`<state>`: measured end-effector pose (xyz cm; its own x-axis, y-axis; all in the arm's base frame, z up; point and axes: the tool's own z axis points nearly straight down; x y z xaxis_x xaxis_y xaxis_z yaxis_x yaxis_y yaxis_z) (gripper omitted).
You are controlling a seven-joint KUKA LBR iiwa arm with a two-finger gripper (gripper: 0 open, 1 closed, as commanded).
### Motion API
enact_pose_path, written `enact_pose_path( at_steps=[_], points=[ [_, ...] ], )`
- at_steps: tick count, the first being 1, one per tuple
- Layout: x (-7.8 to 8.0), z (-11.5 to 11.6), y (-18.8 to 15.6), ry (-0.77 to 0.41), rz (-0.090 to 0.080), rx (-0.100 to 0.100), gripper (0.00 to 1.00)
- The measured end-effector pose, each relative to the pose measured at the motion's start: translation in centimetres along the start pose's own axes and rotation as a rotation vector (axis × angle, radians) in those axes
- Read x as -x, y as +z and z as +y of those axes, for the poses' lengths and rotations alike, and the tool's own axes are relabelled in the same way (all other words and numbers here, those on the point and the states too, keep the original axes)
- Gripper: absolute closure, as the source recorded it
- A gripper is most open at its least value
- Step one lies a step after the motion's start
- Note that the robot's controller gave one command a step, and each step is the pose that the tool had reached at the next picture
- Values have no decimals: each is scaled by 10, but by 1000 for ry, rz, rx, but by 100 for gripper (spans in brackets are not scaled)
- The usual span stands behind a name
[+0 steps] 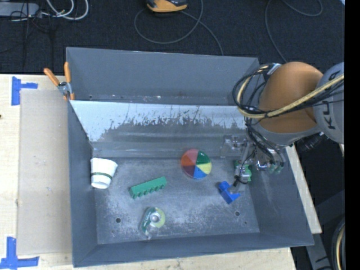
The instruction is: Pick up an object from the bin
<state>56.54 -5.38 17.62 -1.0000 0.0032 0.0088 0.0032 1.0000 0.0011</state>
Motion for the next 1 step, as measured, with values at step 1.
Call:
enact_pose_path(
  at_steps=[1],
  points=[
    [1, 0, -5, -1, -8, -1, 0]
  ],
)
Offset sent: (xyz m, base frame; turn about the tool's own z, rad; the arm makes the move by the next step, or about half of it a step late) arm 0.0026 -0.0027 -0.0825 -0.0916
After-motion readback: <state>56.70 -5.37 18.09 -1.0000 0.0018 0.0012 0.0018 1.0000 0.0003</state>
